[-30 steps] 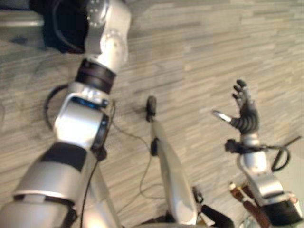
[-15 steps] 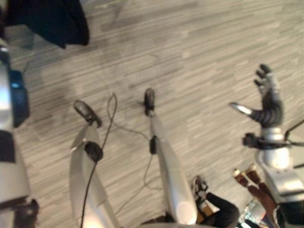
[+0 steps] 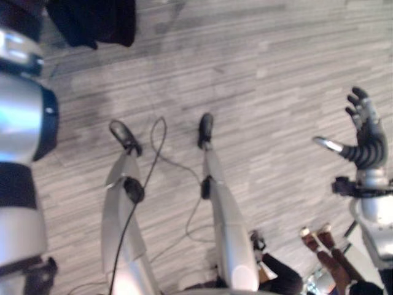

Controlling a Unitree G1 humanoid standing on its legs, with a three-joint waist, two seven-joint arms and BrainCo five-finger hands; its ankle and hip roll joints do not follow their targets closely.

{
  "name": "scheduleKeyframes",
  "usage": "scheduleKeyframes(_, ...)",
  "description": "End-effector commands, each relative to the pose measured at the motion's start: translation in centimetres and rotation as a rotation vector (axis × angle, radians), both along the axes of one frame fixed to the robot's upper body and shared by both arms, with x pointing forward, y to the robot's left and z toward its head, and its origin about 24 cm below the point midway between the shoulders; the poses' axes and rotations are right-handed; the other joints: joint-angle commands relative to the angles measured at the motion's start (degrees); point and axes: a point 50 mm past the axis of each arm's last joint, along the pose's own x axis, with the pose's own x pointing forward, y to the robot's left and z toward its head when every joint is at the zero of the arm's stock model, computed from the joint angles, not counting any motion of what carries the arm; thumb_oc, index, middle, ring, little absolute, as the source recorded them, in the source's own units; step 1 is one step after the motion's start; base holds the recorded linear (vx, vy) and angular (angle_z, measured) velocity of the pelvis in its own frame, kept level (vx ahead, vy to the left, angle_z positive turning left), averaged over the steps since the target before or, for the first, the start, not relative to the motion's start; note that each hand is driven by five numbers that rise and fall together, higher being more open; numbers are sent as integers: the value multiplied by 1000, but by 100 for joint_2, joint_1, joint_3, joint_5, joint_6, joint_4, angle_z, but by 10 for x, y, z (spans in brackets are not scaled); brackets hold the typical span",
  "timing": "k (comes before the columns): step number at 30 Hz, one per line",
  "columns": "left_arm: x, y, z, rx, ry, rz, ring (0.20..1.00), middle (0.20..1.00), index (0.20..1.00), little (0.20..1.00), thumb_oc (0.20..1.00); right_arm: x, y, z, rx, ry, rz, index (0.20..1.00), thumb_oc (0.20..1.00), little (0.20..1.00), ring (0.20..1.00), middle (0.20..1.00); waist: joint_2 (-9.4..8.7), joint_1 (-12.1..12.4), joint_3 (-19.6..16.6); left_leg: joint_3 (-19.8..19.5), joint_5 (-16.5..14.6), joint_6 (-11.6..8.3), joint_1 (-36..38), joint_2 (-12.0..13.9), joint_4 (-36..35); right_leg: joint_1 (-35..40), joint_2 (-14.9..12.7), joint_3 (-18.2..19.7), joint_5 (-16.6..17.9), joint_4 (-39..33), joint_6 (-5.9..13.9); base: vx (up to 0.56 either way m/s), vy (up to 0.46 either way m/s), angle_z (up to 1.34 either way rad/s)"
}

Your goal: Grab the laundry basket,head to the washer,open it,put in the laundry and shut it.

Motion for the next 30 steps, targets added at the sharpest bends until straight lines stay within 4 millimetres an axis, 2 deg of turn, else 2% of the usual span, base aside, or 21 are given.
scheduleKeyframes(1,-5,1,6,21,-65,-31,1000,1000,1000,1000,1000,-9,-25,-13,-4,108,-68,1000,1000,1000,1000,1000,538,-147,-769,-509,-604,-399,301,-227,-324,1336,-202,-277,-1134,282,404,7,-32,4)
scheduleKeyframes(2,13,-16,-10,33,18,-41,1000,1000,1000,1000,1000,14,-38,-37,-8,228,-169,1000,1000,1000,1000,1000,608,65,-766,-526,-620,-407,329,-243,-317,1376,-208,-309,-1183,283,389,-2,-34,3)
scheduleKeyframes(3,10,-13,-7,54,5,13,1000,1000,1000,1000,1000,19,-32,-39,-14,225,-149,1000,1000,1000,1000,1000,627,35,-750,-507,-586,-390,328,-245,-340,1350,-207,-311,-1170,279,373,-2,-35,1)
scheduleKeyframes(5,12,-7,-7,58,22,51,1000,1000,1000,1000,1000,19,-30,-41,-1,217,-143,1000,1000,1000,1000,1000,599,6,-726,-513,-564,-394,338,-250,-378,1328,-210,-306,-1177,295,356,-8,4,9)
scheduleKeyframes(7,20,1,-9,130,90,166,1000,1000,1000,1000,1000,20,-30,-43,3,221,-154,1000,1000,1000,1000,1000,597,-7,-720,-518,-541,-391,360,-246,-400,1279,-203,-289,-1198,345,329,-10,13,7)
scheduleKeyframes(14,26,0,-13,184,142,212,1000,1000,1000,1000,1000,26,-29,-42,13,225,-136,1000,1000,1000,1000,1000,600,-12,-728,-622,-491,-395,343,-245,-445,1174,-154,-292,-1236,401,284,-2,-2,1)
scheduleKeyframes(19,32,-10,-19,347,166,342,1000,1000,1000,1000,1000,33,-24,-40,21,229,-97,1000,1000,1000,1000,1000,621,31,-718,-649,-426,-404,364,-229,-513,1112,-137,-285,-1249,443,264,0,0,0)
scheduleKeyframes(20,33,-17,-21,432,157,409,1000,1000,1000,1000,1000,35,-22,-40,24,230,-86,1000,1000,1000,1000,1000,632,48,-710,-656,-418,-402,365,-230,-526,1105,-133,-283,-1254,444,259,0,0,0)
scheduleKeyframes(21,31,-24,-22,534,121,564,1000,1000,1000,1000,1000,36,-20,-42,22,232,-73,1000,1000,1000,1000,1000,623,61,-704,-684,-404,-403,360,-232,-530,1101,-129,-297,-1250,448,259,0,0,0)
scheduleKeyframes(24,32,-31,-29,587,82,711,1000,1000,1000,1000,1000,37,-16,-43,29,230,-58,1000,1000,1000,1000,1000,603,77,-683,-704,-389,-409,367,-224,-537,1104,-123,-296,-1275,464,247,-10,-7,1)
scheduleKeyframes(25,35,-34,-42,619,30,845,1000,1000,1000,1000,1000,40,-10,-44,57,215,-29,1000,1000,1000,1000,1000,553,97,-643,-735,-366,-421,419,-208,-586,1091,-108,-294,-1323,515,213,-32,-21,2)
scheduleKeyframes(29,32,-23,-52,620,-37,959,1000,1000,1000,1000,1000,43,-5,-48,89,210,-11,1000,1000,1000,1000,1000,508,101,-603,-767,-342,-445,509,-189,-632,1084,-70,-290,-1370,591,177,-8,-7,0)
scheduleKeyframes(30,24,-11,-57,608,-100,1012,1000,1000,1000,1000,1000,42,-3,-52,117,213,-7,1000,1000,1000,1000,1000,482,165,-554,-802,-322,-456,585,-189,-657,1083,-55,-292,-1419,659,140,0,0,0)
